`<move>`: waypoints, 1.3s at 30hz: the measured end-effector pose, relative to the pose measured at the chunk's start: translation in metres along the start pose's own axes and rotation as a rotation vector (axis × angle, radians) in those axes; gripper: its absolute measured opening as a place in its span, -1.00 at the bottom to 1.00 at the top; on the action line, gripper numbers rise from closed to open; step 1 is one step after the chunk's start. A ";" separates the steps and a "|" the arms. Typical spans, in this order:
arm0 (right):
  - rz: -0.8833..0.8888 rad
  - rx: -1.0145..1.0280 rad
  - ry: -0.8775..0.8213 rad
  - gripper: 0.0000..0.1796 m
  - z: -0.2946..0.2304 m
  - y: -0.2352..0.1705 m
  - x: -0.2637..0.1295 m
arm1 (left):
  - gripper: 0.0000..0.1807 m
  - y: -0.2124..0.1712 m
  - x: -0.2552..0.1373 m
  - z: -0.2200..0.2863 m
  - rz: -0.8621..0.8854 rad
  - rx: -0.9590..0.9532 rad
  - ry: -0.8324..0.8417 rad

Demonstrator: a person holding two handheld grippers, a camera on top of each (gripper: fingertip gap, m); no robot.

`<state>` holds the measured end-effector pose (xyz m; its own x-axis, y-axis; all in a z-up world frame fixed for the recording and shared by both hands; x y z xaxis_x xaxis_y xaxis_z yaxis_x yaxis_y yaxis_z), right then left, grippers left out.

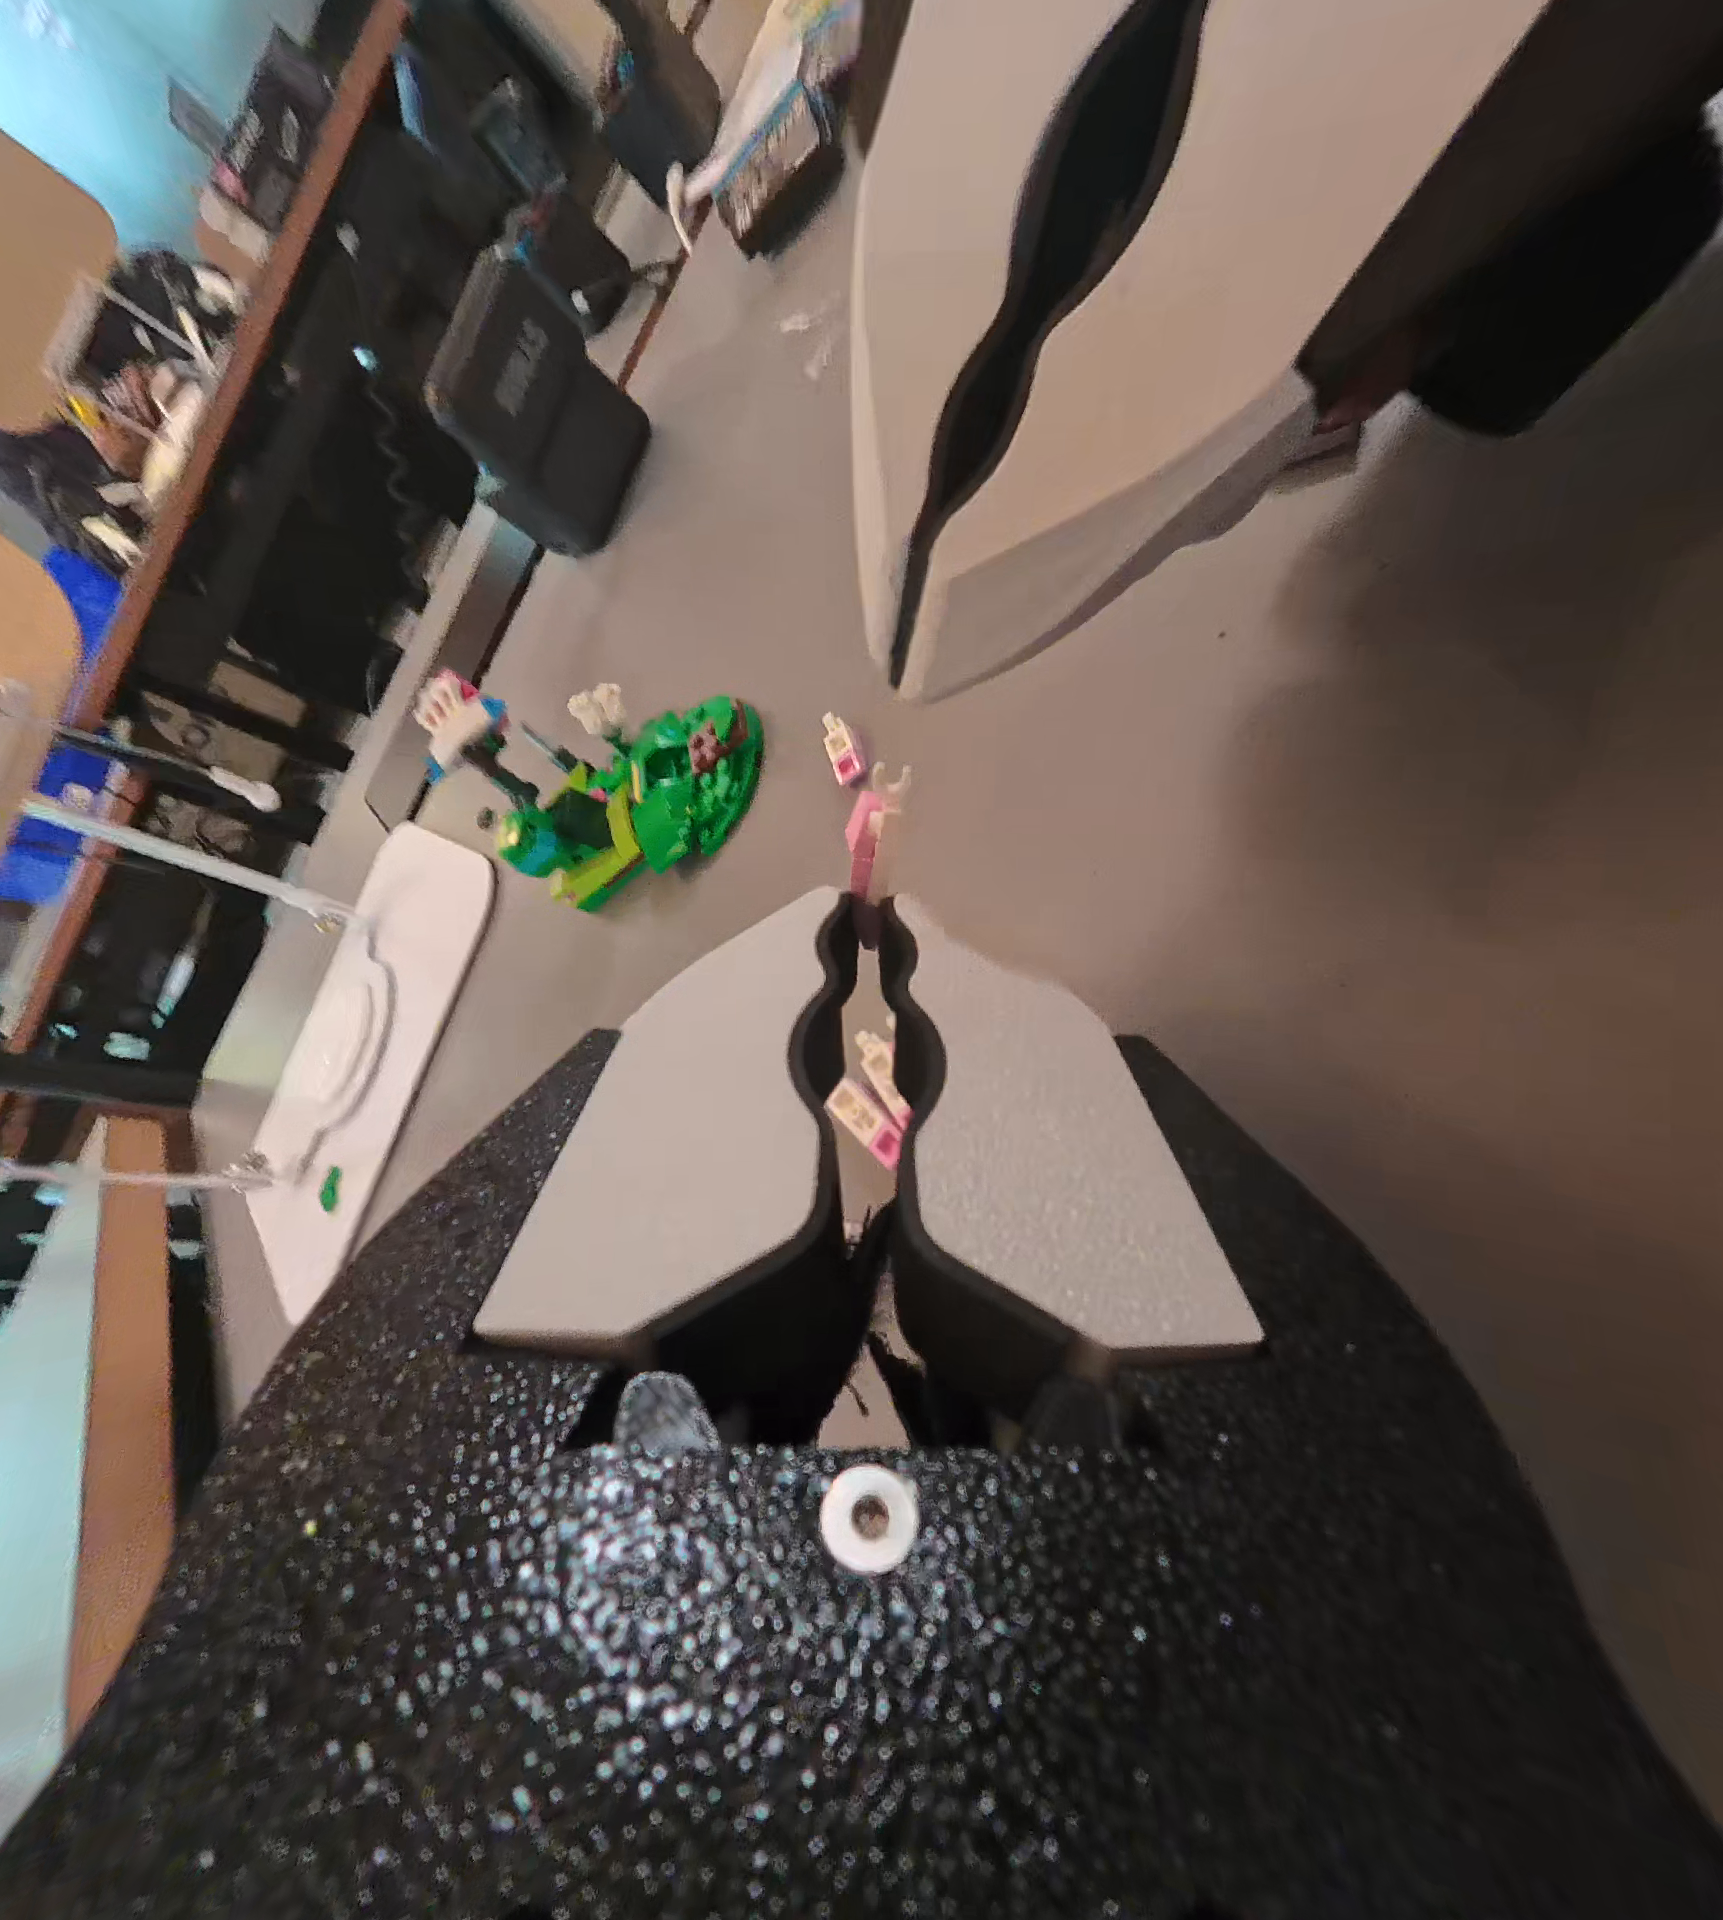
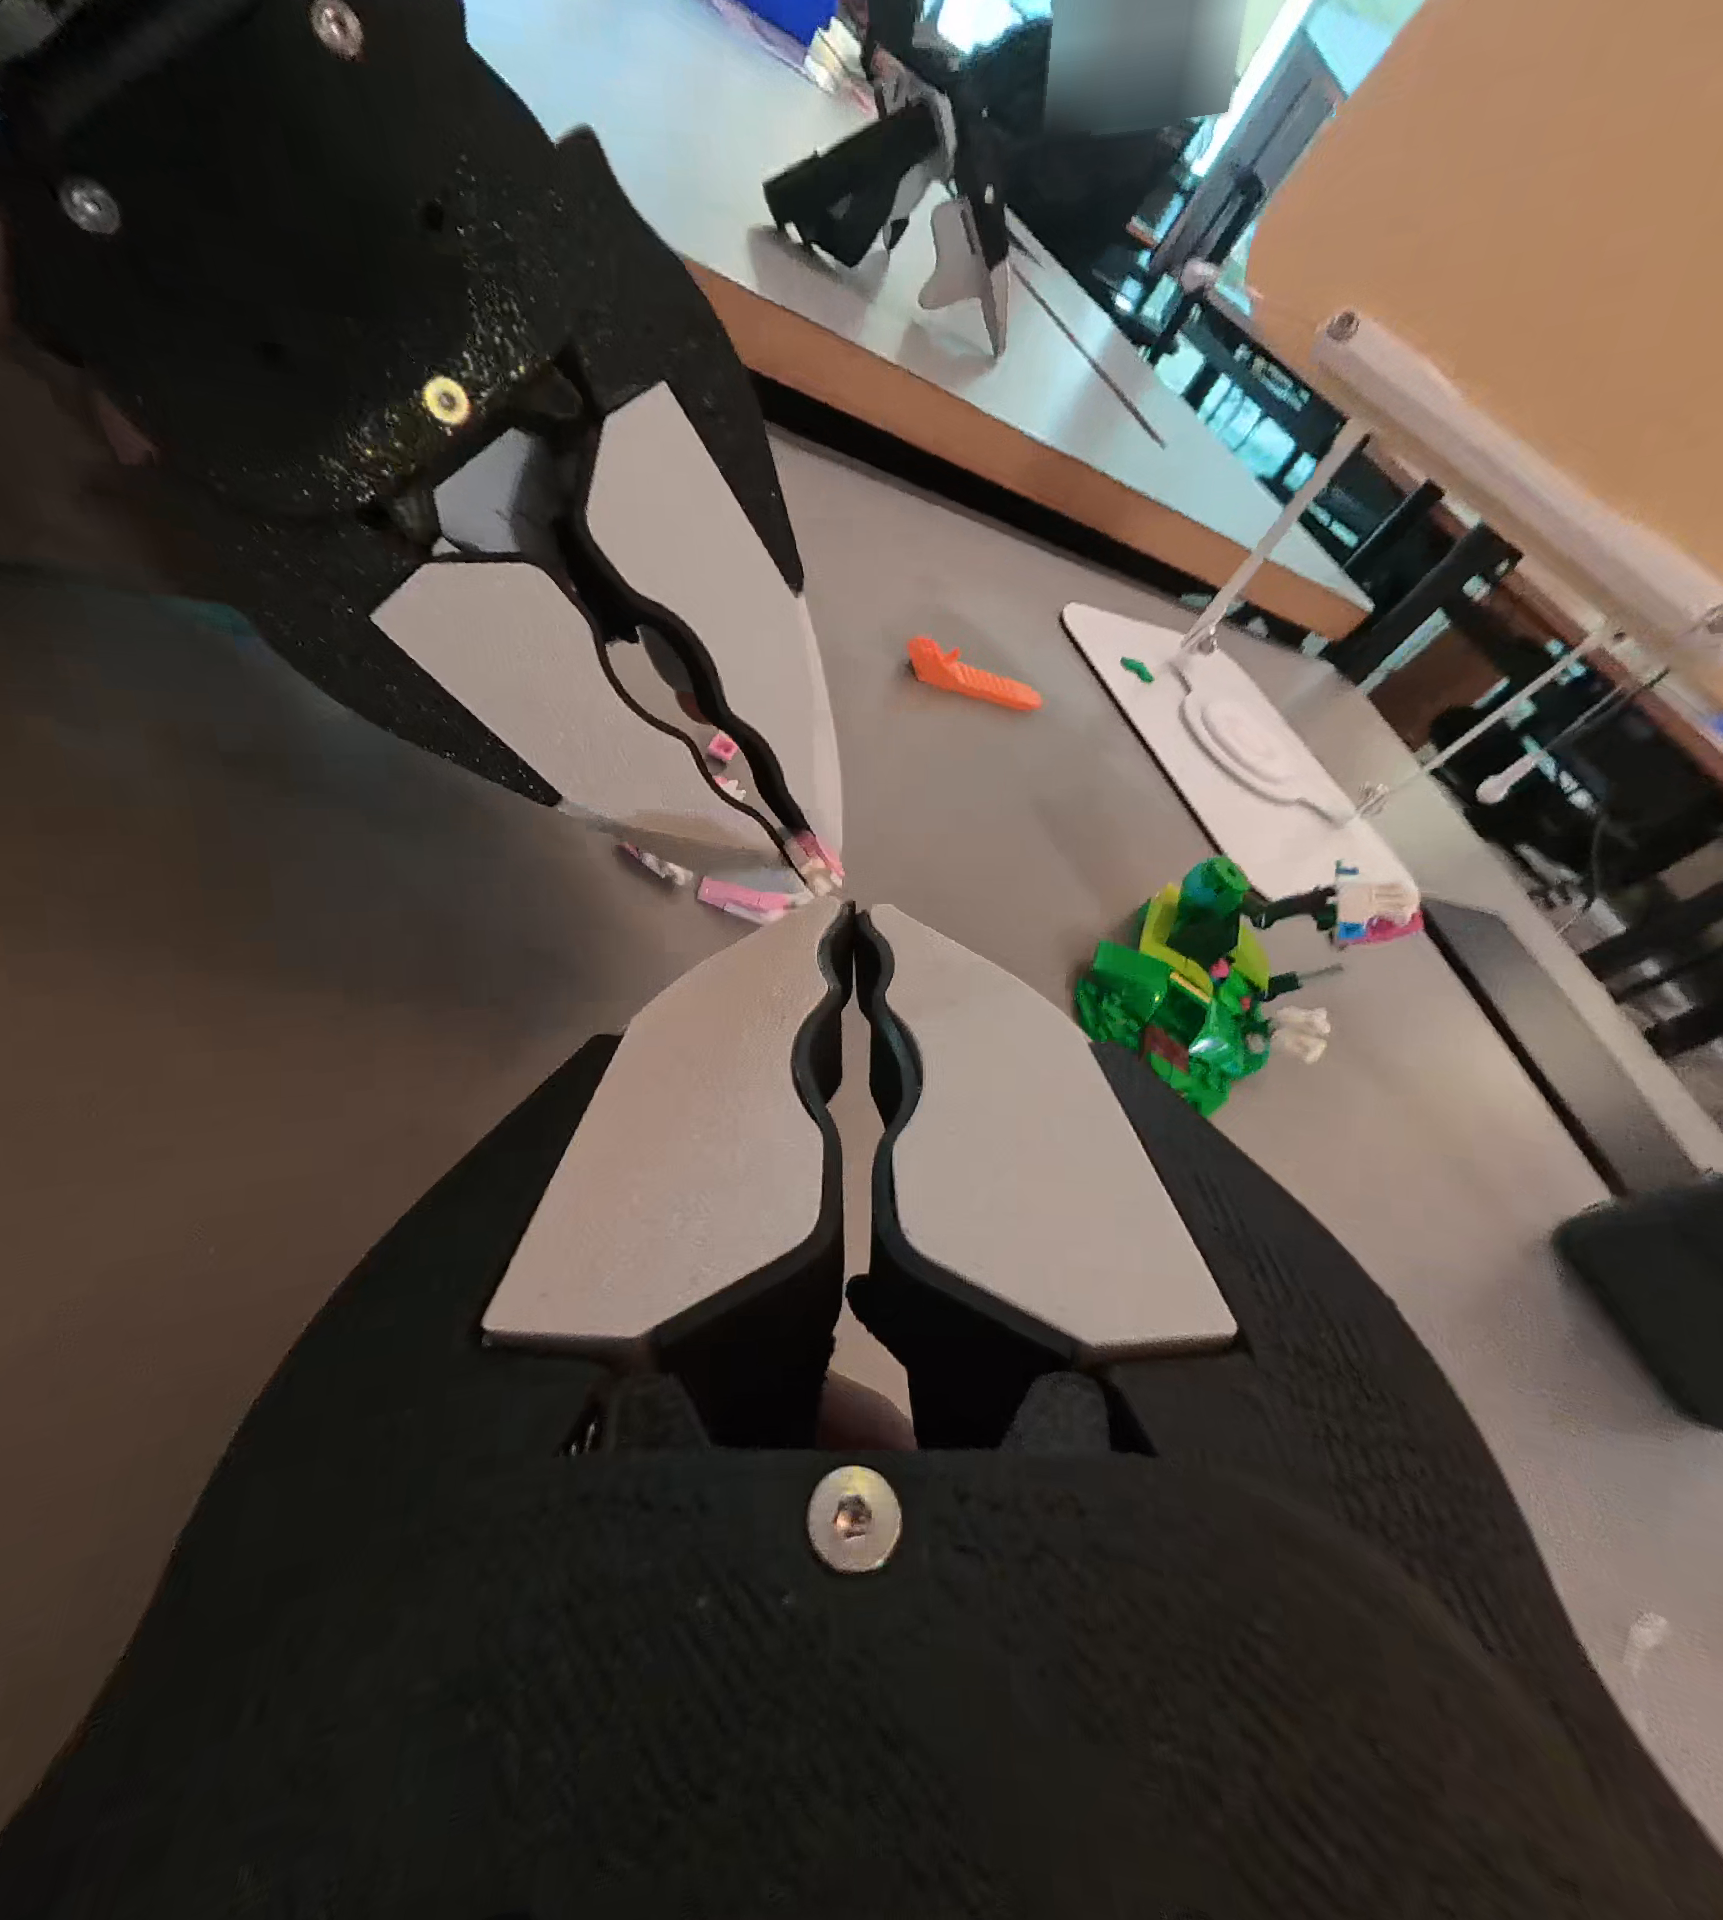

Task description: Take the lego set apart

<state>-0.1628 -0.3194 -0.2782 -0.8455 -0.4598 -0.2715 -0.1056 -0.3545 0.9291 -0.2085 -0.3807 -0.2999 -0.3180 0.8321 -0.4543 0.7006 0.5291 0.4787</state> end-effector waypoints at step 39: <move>-0.010 -0.083 0.104 -0.93 -0.020 -0.008 0.005 | -0.96 0.005 -0.008 0.014 0.115 -0.182 -0.286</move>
<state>-0.1558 -0.3353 -0.2918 -0.7852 -0.5365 -0.3092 -0.0661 -0.4239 0.9033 -0.1932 -0.3871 -0.3037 -0.0342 0.8214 -0.5693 0.5884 0.4770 0.6529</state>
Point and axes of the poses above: each gripper's, where its closed fingertips meet, x out along the fingers, y out of its top, z = x × y across the jaws, the point moved 4 cm from there along -x, back along the fingers, and after that the axes turned 12 degrees about x, right-handed, at the moved point
